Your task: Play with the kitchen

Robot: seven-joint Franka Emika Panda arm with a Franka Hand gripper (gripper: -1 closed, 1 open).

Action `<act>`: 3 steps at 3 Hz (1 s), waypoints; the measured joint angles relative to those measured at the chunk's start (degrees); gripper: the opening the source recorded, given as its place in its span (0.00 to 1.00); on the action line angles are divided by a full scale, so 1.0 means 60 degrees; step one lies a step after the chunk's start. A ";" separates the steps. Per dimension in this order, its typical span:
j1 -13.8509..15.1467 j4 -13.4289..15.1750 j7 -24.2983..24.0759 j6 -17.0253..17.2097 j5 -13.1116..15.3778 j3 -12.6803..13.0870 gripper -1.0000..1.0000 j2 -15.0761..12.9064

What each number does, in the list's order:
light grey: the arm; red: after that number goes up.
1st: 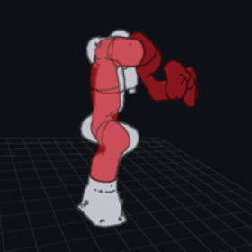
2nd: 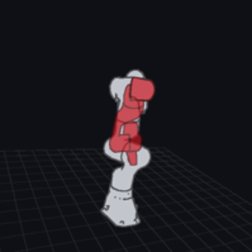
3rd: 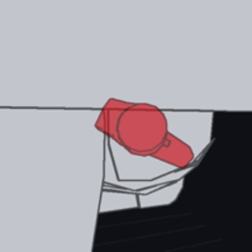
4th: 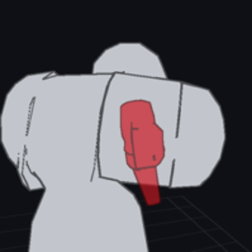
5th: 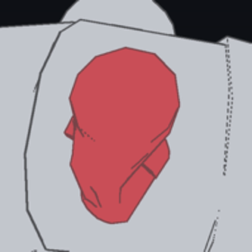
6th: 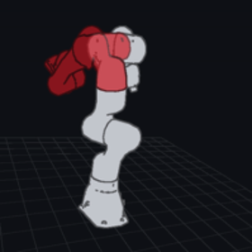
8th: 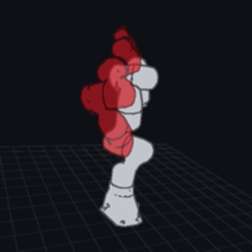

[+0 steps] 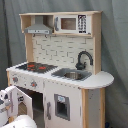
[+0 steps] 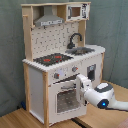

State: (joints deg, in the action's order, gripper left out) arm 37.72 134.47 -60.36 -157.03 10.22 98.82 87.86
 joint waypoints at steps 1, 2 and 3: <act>-0.0221 -0.0324 -0.0053 0.0994 0.0000 0.0067 0.00 -0.0098; -0.0250 -0.0717 -0.0112 0.1899 0.0000 0.0132 0.00 -0.0150; -0.0277 -0.1153 -0.0139 0.2805 -0.0001 0.0196 0.00 -0.0230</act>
State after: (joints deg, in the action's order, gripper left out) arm 36.05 127.55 -61.20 -140.21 10.21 100.00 86.48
